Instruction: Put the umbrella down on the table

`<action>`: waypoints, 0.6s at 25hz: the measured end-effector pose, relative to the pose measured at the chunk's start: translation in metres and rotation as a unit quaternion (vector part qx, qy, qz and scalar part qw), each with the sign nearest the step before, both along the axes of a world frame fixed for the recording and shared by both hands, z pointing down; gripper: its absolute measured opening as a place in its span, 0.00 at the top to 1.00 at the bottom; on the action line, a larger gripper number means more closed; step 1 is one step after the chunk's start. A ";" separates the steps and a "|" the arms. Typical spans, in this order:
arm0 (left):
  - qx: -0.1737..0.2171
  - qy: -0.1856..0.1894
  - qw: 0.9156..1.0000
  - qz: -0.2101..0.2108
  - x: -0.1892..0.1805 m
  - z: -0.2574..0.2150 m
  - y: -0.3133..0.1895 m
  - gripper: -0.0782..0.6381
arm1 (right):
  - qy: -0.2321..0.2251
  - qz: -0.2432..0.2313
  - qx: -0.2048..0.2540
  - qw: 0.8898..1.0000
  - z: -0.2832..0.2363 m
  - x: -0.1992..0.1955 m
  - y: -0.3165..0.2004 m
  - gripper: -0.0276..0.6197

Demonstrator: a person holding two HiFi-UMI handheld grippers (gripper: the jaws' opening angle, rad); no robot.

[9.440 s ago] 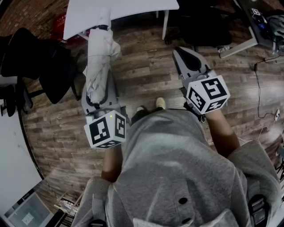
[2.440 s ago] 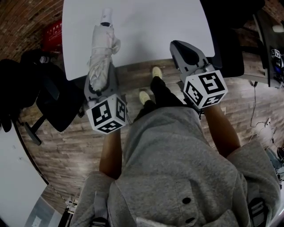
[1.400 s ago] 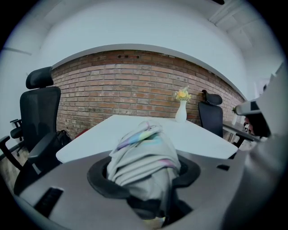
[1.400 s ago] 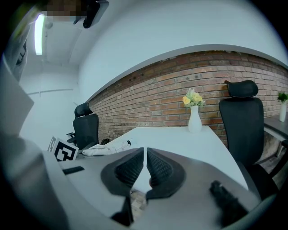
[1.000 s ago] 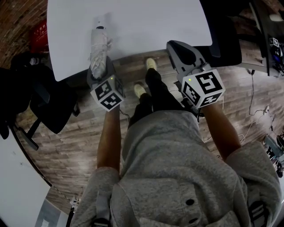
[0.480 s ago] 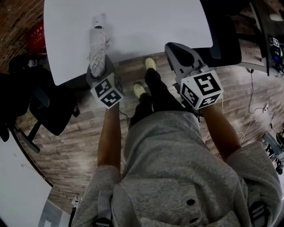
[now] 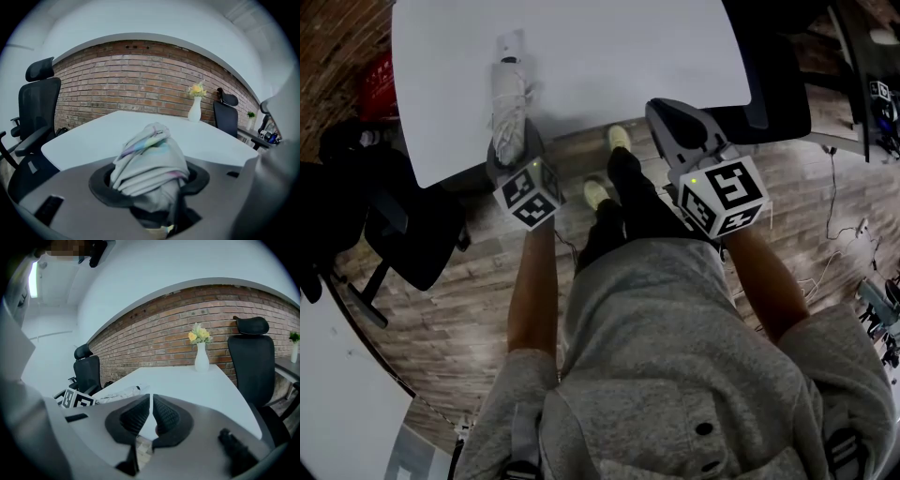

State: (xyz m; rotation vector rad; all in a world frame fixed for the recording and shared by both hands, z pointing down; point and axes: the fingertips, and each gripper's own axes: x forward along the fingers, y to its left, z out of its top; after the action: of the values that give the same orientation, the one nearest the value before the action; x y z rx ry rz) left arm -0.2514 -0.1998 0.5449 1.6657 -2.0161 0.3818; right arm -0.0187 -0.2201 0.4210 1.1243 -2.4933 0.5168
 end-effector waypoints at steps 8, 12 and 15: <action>-0.001 0.002 1.000 0.008 0.003 0.009 0.001 0.52 | 0.001 0.003 -0.002 1.000 0.001 0.003 0.002 0.91; -0.002 0.000 1.000 0.016 0.006 0.011 0.003 0.49 | 0.003 0.006 -0.001 1.000 0.003 0.008 0.004 0.91; 0.000 -0.001 1.000 0.022 0.009 0.009 0.007 0.48 | 0.003 0.008 -0.002 1.000 0.001 0.012 0.006 0.91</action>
State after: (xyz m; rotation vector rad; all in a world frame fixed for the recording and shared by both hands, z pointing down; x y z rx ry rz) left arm -0.2427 -0.1927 0.5537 1.7124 -1.9844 0.3987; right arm -0.0071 -0.2139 0.4224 1.1423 -2.4800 0.5218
